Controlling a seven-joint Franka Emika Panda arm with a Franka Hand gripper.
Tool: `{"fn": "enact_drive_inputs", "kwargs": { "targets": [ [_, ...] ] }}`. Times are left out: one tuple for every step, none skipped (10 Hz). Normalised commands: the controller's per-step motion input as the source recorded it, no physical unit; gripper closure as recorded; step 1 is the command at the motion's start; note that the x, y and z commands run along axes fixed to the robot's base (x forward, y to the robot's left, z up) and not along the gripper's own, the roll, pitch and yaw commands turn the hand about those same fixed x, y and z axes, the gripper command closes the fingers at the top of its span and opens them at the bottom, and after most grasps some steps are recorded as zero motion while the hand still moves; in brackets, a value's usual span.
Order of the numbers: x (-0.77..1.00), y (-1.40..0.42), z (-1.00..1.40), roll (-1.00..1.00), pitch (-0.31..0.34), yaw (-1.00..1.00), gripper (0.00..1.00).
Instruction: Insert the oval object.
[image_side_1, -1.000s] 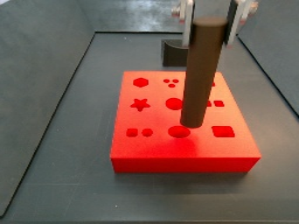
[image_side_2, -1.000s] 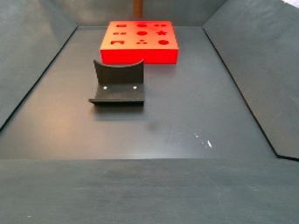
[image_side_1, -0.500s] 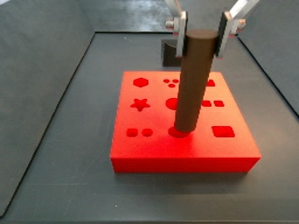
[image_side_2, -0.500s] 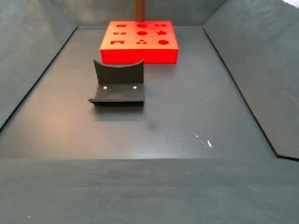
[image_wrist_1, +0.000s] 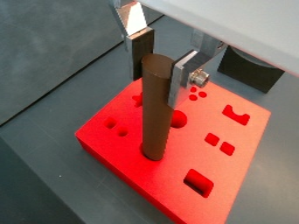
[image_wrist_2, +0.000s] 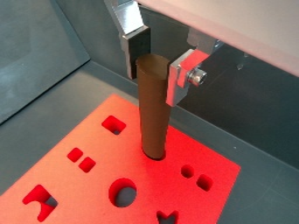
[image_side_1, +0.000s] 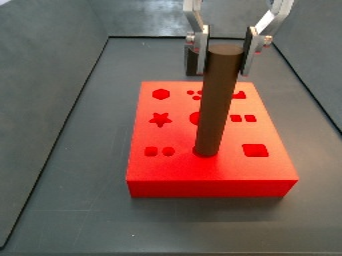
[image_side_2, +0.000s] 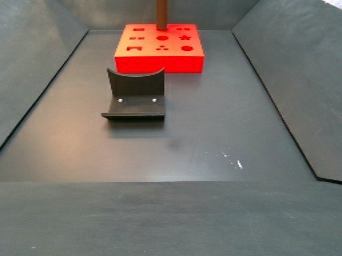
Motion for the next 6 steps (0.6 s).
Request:
{"fn": "enact_drive_inputs", "kwargs": {
  "targets": [
    [0.0,0.0,-0.02,0.0,0.0,0.0,1.0],
    [0.0,0.0,-0.05,0.0,0.0,0.0,1.0],
    [0.0,0.0,-0.03,0.0,0.0,0.0,1.0],
    [0.0,0.0,-0.23,0.0,0.0,0.0,1.0],
    [0.02,0.0,-0.32,0.0,0.0,0.0,1.0],
    [0.08,-0.03,-0.38,0.0,0.0,0.0,1.0]
  ]
}}
